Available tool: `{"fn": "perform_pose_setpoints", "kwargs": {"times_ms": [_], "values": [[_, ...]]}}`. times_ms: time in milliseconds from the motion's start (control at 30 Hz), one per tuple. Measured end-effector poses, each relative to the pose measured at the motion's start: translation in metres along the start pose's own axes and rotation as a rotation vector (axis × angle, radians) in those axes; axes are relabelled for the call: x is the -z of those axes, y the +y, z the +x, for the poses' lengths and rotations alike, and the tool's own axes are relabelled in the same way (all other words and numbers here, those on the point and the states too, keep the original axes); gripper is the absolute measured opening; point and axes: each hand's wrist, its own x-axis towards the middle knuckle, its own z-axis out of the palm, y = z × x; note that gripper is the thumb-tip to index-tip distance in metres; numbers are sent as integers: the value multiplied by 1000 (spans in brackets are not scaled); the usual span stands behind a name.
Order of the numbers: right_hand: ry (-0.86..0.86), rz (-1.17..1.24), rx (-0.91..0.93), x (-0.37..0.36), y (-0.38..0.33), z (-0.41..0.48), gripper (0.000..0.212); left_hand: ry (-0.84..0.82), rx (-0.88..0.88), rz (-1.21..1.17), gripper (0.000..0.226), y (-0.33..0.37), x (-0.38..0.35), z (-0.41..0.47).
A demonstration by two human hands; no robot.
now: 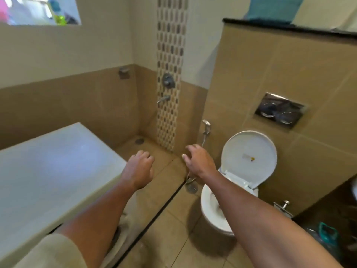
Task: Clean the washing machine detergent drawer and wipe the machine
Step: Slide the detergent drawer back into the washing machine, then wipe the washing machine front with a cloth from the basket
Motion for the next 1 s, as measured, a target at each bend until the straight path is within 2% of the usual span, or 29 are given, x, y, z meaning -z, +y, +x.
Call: {"fn": "perform_pose_setpoints", "kwargs": {"times_ms": [200,267,500,767,867,1000], "values": [[179,-85,-18,121,100,33,40,169,-190,13,6,96,38,133],[237,-135,-16,165,128,38,40,218,-238,8,11,130,58,176],[405,-261,1,296,181,75,42,381,-447,106,19,212,132,306],[530,-451,48,395,202,119,45,595,-566,156,23,254,205,442],[583,-508,43,423,207,148,45,633,-574,157,19,251,220,484],[626,-531,-1,450,210,200,46,661,-568,144,24,235,230,545]]}}
